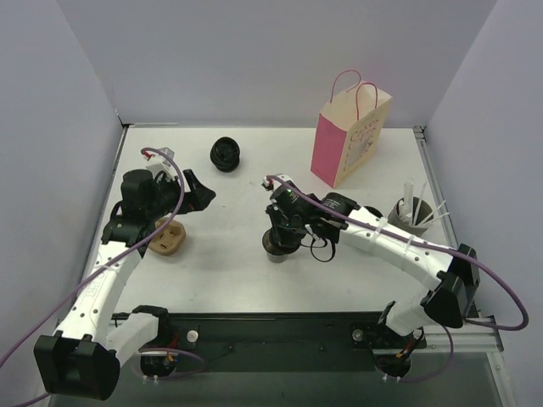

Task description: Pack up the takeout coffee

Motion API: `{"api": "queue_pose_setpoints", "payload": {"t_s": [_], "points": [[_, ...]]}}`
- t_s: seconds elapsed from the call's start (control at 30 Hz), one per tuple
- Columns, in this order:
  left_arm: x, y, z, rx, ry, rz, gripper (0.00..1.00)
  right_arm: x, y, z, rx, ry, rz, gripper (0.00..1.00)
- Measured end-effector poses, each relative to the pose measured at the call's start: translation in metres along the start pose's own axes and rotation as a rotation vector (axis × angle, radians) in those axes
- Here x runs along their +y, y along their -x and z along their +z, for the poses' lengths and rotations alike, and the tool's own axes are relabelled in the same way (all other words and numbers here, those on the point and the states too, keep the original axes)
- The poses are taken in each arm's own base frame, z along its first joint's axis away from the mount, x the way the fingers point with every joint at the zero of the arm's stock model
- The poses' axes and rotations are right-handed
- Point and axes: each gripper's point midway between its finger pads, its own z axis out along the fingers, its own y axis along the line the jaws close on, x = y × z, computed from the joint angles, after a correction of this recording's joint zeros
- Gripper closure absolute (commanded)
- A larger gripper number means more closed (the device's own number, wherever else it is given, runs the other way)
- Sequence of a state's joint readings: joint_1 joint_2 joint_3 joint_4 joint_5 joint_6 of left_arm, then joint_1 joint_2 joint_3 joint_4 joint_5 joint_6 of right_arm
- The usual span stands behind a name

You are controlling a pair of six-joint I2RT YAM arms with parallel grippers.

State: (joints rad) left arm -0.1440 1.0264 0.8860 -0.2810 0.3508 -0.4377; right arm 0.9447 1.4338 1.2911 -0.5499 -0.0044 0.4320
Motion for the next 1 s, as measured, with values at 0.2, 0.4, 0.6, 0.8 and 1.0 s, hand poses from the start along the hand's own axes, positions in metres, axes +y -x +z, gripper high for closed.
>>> {"api": "queue_pose_setpoints", "payload": {"t_s": [0.2, 0.4, 0.6, 0.8, 1.0], "points": [[0.006, 0.008, -0.021, -0.089, 0.059, 0.050, 0.03, 0.010, 0.001, 0.018, 0.067, -0.023, -0.036, 1.00], [0.005, 0.019, -0.032, -0.148, 0.077, 0.066, 0.03, 0.012, -0.002, 0.037, 0.116, -0.059, -0.061, 1.00], [0.009, 0.019, -0.032, -0.150, 0.098, 0.067, 0.03, 0.010, -0.006, 0.054, 0.157, -0.096, -0.077, 1.00], [0.010, 0.020, -0.033, -0.159, 0.107, 0.069, 0.03, 0.005, -0.010, 0.062, 0.176, -0.128, -0.084, 1.00], [0.012, 0.019, -0.033, -0.157, 0.110, 0.070, 0.03, 0.004, -0.006, 0.064, 0.168, -0.140, -0.084, 1.00]]}}
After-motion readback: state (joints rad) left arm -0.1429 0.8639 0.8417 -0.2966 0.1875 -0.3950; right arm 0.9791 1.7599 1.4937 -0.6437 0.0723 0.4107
